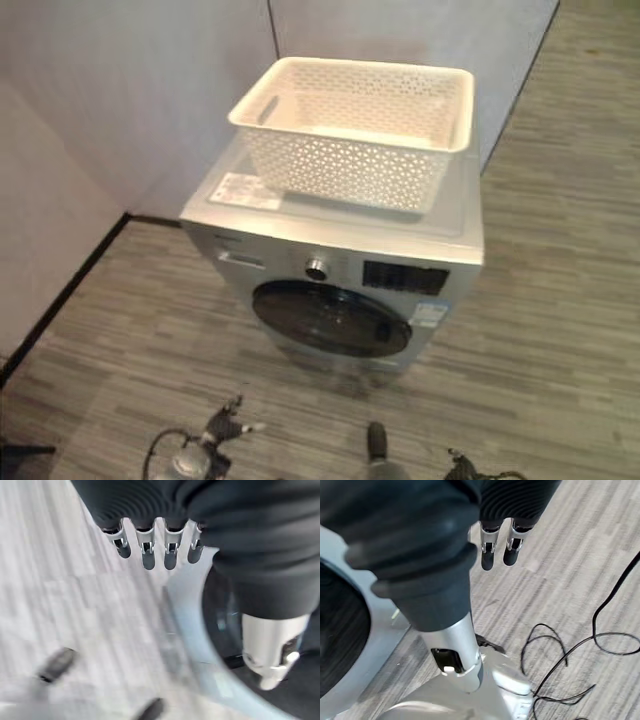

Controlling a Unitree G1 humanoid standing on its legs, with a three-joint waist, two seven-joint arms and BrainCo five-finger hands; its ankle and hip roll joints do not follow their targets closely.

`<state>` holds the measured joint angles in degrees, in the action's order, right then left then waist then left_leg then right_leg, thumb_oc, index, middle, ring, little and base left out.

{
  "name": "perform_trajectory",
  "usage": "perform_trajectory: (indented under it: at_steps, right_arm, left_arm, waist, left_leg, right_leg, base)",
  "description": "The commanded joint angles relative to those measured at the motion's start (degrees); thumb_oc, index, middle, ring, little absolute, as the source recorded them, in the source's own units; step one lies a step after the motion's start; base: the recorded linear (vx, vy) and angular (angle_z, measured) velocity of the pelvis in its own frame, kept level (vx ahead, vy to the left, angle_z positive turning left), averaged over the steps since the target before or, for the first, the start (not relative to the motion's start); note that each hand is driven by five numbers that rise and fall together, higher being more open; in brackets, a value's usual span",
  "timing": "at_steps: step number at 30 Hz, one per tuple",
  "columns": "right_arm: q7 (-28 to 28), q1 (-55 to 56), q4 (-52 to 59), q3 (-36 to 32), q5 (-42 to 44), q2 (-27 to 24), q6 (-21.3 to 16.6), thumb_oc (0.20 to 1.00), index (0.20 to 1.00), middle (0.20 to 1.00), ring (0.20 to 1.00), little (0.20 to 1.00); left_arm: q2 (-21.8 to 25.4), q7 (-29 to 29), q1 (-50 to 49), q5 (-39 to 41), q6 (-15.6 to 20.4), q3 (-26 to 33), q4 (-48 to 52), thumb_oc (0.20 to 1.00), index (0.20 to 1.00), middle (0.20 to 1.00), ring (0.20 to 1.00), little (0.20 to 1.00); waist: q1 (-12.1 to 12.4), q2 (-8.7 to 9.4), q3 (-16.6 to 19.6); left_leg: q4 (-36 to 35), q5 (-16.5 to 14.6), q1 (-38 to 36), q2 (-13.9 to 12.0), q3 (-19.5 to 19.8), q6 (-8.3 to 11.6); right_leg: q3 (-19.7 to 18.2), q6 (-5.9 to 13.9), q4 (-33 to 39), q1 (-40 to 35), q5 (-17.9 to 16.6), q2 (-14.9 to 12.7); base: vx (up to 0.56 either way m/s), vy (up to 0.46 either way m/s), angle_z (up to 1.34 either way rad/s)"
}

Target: Grab the laundry basket,head to the washer,open it,put in the laundry and shut it.

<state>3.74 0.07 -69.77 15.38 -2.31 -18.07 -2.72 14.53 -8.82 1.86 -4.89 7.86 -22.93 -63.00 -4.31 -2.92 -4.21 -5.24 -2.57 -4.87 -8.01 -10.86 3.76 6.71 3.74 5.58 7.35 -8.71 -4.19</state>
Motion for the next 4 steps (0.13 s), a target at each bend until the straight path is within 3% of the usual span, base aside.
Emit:
perform_trajectory:
  at_steps: [1,4]
  right_arm:
    - [0.4,-0.7,-4.9,1.6,-0.2,-0.2,0.0,1.0,1.0,1.0,1.0,1.0]
    - [0.0,-1.1,-6.0,0.8,-0.8,-0.9,0.7,1.0,1.0,1.0,1.0,1.0]
  left_arm:
    - [0.0,-0.6,3.1,-3.7,-0.8,0.8,-4.3,1.0,1.0,1.0,1.0,1.0]
    - [-0.5,1.3,2.3,-1.7,-1.0,2.5,-6.7,1.0,1.0,1.0,1.0,1.0]
  waist:
    - [-1.1,1.79,2.3]
    - [-1.2,1.09,2.9]
  left_leg:
    - [0.2,3.4,4.4,-0.2,1.5,1.97]
    - [0.2,3.1,4.3,0.2,1.9,1.8]
  right_leg:
    - [2.0,4.58,-2.4,-5.5,8.1,-3.6]
    - [2.4,4.55,-2.6,-5.9,8.3,-4.1]
  base:
    - [0.01,0.08,0.26]
    - [0.01,0.077,0.2]
